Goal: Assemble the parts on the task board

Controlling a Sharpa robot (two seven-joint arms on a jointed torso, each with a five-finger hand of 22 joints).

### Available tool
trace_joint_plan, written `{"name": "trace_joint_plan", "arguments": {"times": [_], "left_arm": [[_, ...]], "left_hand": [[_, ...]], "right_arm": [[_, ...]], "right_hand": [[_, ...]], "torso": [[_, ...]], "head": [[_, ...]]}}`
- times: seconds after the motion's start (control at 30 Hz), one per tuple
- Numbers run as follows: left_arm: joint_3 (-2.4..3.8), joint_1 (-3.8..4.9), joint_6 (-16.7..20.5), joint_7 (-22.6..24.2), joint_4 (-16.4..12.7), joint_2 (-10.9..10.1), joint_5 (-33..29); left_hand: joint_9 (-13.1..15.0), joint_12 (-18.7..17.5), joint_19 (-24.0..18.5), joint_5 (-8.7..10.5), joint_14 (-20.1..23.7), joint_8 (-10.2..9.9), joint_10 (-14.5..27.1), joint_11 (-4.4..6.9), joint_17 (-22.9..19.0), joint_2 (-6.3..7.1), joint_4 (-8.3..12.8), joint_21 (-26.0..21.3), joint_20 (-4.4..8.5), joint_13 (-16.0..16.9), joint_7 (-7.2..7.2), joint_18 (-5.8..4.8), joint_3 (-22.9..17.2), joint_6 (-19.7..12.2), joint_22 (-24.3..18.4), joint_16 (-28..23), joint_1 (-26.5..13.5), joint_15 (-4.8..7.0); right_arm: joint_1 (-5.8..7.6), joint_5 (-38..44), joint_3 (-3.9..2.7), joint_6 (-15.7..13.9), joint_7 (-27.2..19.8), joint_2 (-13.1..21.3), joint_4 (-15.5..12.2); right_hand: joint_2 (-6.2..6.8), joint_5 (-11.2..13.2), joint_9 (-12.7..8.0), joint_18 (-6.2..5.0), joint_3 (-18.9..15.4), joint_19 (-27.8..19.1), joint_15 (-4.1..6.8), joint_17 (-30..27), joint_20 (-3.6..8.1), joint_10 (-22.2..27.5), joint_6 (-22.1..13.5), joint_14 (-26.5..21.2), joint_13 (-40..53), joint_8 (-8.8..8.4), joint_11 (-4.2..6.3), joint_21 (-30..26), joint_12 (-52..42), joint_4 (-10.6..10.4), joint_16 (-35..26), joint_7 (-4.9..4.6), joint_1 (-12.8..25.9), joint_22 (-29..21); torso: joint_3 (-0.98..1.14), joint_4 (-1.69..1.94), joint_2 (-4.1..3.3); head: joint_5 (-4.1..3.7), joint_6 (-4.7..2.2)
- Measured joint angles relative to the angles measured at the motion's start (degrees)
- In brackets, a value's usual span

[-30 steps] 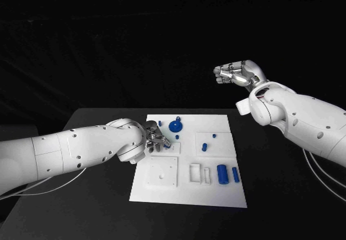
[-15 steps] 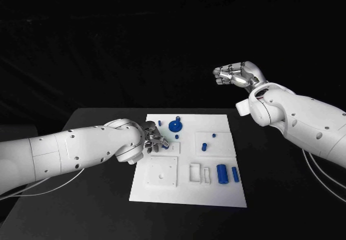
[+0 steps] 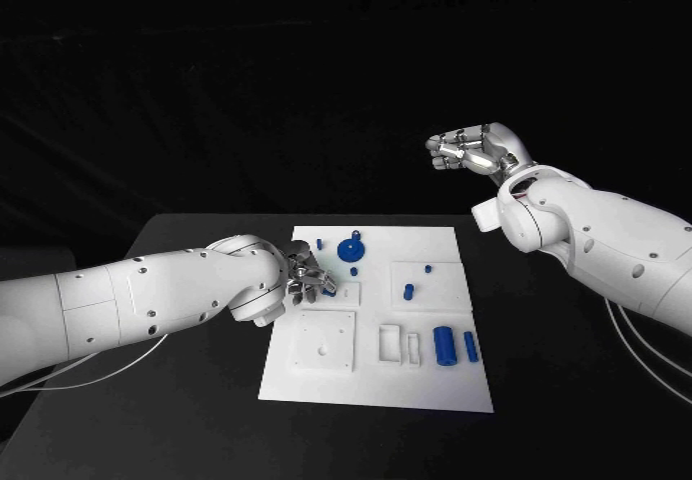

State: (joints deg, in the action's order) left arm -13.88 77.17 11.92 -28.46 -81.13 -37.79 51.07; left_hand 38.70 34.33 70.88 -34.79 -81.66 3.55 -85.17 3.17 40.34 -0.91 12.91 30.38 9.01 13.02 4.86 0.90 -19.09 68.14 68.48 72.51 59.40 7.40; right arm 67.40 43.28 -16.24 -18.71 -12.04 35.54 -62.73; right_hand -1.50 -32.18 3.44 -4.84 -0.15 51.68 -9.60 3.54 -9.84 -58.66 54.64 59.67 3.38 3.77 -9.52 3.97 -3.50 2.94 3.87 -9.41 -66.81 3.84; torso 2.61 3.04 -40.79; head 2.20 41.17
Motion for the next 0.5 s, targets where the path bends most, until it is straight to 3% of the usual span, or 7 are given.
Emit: {"name": "trace_joint_plan", "arguments": {"times": [0.5], "left_arm": [[0.06, 0.06, -0.69, -0.32, 0.10, 0.15, 0.25]], "left_hand": [[0.39, 0.39, 0.72, 0.38, 0.08, 0.13, 0.00, 0.00, 0.14, 0.16, 0.01, -1.33, -0.11, 0.00, 0.00, -0.01, 0.01, 0.00, 1.87, 0.68, -0.16, 0.09]], "right_arm": [[-0.13, -0.77, 0.02, 0.50, 0.02, 0.01, 0.02]], "right_hand": [[0.00, 0.00, 0.01, 0.00, -0.40, 0.00, 0.00, 0.00, 0.00, 0.00, -0.39, 0.00, 0.00, 0.00, 0.00, 0.00, 0.00, -0.09, 0.00, 0.02, 0.00, 0.00]], "torso": [[0.05, -0.03, 0.01]], "head": [[0.01, 0.31]]}}
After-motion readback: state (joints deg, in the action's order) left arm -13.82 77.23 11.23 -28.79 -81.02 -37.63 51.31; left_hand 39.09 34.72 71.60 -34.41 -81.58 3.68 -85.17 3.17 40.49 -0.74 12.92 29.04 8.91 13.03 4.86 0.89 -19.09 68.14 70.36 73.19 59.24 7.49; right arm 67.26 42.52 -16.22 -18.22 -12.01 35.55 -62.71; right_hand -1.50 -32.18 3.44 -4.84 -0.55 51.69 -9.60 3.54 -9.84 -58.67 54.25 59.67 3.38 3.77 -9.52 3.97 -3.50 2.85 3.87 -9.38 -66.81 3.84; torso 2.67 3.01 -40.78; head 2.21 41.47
